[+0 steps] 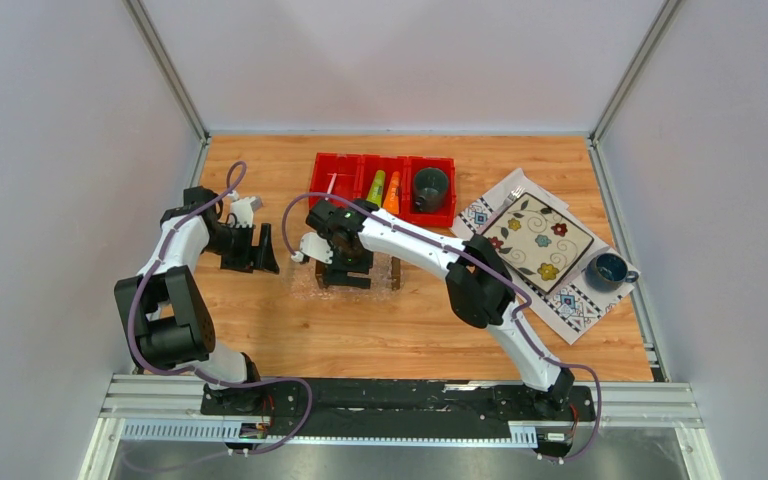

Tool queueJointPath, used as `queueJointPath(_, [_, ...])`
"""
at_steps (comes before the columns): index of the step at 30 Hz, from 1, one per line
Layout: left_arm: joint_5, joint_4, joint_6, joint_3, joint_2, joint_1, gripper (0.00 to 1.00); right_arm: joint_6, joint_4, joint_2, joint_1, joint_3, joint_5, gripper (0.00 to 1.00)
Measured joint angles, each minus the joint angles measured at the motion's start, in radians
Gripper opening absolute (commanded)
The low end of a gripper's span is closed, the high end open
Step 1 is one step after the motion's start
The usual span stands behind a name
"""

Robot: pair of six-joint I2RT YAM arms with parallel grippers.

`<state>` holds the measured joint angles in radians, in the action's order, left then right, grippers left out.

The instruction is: Prepare toiletry sets of a toothbrush and toothpaste on the tray

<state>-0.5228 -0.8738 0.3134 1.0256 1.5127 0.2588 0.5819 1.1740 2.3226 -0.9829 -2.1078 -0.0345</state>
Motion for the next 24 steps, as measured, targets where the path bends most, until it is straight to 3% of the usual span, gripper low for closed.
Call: queueJointPath(24, [0.0, 0.0, 0.003, 0.0, 0.0, 0.0, 0.86, -0.01, 0.001, -0.01, -0.006, 0.017, 0.0, 0.48])
